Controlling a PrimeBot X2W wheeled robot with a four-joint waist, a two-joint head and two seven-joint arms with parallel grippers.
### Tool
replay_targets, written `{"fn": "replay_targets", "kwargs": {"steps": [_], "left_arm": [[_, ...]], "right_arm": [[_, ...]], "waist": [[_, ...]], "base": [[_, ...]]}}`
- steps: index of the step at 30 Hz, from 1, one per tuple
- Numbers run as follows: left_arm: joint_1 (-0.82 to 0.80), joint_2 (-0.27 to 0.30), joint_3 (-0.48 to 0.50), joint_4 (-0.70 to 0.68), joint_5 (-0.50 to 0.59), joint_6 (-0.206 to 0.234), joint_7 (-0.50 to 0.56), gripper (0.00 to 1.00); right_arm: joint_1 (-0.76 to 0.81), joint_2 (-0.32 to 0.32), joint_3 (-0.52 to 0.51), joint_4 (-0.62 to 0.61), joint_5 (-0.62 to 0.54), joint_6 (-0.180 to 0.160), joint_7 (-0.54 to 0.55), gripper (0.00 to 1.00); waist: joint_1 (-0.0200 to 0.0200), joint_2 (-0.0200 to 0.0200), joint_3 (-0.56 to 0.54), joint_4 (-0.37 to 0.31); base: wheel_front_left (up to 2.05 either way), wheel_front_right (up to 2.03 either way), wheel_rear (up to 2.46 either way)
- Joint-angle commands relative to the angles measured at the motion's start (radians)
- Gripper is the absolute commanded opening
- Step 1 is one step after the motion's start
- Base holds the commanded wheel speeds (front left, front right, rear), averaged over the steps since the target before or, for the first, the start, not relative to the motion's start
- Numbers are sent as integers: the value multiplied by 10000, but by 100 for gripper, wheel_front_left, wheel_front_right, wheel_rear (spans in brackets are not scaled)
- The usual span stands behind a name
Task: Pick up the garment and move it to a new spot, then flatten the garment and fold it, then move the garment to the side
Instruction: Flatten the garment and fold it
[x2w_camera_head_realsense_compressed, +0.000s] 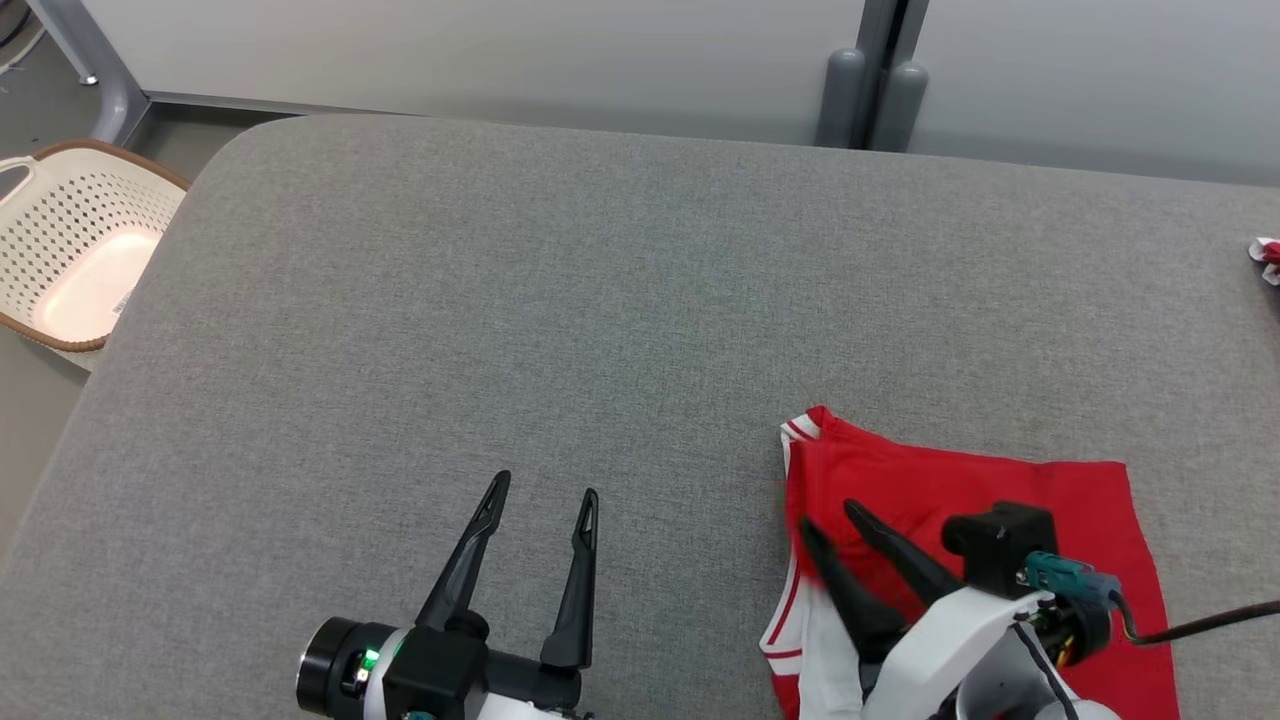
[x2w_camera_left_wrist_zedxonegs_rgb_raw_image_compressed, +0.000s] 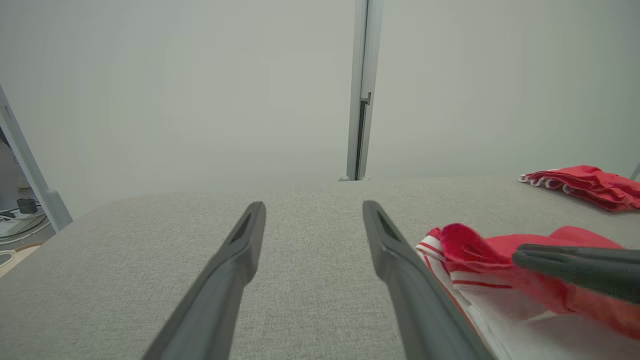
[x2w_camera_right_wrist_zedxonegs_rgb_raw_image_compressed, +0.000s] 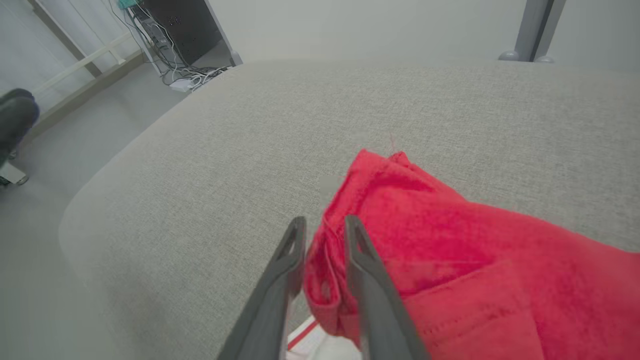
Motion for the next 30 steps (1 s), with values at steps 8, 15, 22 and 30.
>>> {"fn": "replay_targets", "kwargs": {"steps": [8,15,22,30], "left_arm": [[-90,22,150,37,-188,191,-15,100],[127,23,560,-48,-397,543,-15,100],[871,22,1187,-125,-341,696,-15,100],[1878,21,1641,-512,-505,115,-14,100]], "right_arm": [[-351,-633,-479,-932,964,-13,-1365,100],[-356,-1845,-931,-40,1089,-13,-3656,100],[-180,-2526,-398,1554,633,-13,-5849,100],[790,-2041,-806,1104,-283,-16,-6027,100]], "waist": [[0,0,-92,-371],[0,0,-421,-953],[0,0,-1057,-1465],[0,0,-1640,-1743]], "base": [[0,0,0],[0,0,0],[0,0,0],[0,0,0]]}}
